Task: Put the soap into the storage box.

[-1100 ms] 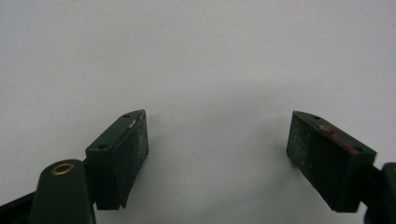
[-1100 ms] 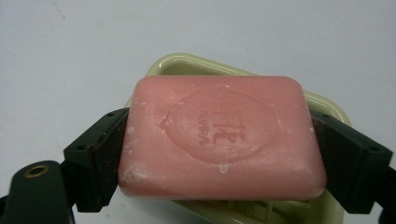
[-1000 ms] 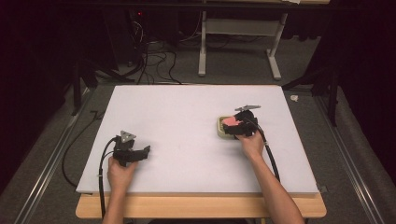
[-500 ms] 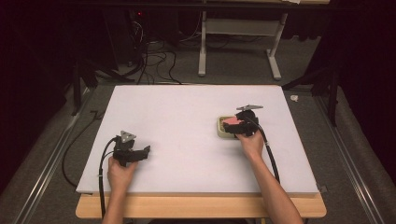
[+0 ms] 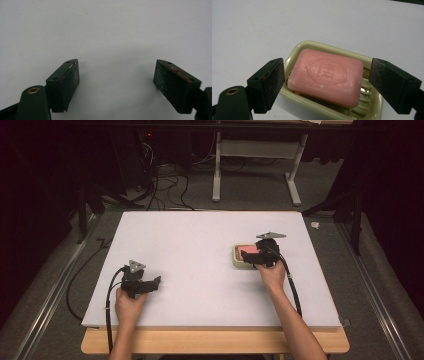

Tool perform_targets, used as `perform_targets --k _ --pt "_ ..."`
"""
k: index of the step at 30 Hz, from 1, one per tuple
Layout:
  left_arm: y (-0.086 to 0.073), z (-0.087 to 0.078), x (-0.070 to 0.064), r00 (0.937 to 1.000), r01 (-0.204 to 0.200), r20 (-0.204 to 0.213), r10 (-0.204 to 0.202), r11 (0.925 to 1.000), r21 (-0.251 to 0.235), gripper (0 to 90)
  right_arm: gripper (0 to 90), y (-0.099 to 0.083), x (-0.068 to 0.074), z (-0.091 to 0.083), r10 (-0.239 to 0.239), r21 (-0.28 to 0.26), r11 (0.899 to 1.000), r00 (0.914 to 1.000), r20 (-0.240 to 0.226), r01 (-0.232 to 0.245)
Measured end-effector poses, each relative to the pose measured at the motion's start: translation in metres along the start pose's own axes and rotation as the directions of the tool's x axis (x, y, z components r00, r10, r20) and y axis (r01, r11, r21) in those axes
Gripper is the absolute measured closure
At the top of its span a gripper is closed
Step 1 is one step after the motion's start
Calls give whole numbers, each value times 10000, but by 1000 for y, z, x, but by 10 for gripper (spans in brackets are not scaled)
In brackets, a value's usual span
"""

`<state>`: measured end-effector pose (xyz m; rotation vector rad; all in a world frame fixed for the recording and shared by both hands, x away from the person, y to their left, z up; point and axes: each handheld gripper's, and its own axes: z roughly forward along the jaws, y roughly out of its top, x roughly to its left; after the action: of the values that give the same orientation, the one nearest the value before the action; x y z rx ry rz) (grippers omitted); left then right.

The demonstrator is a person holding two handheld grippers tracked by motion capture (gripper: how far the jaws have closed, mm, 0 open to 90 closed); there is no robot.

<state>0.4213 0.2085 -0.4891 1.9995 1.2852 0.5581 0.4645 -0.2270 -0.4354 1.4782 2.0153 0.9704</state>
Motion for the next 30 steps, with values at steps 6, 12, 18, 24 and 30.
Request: perform_targets --k 6,12,18,24,30 --pt "0 0 0 10000 2 2 -2 10000 1 214 149 1 -1 -10 -83 -199 9998 10000 11 83" --pt "0 0 0 10000 8 7 -8 10000 -11 214 152 2 -4 -22 -171 -457 9988 9999 9 171" --pt "0 0 0 10000 7 10 -7 10000 -9 214 154 2 -6 -32 -232 -651 9976 9997 23 233" --pt "0 0 0 10000 9 10 -9 10000 -7 214 164 3 -9 -41 -197 -872 9960 9998 71 202" --pt "0 0 0 10000 7 11 -7 10000 -8 214 169 3 -12 -47 -288 -929 9952 9995 138 299"
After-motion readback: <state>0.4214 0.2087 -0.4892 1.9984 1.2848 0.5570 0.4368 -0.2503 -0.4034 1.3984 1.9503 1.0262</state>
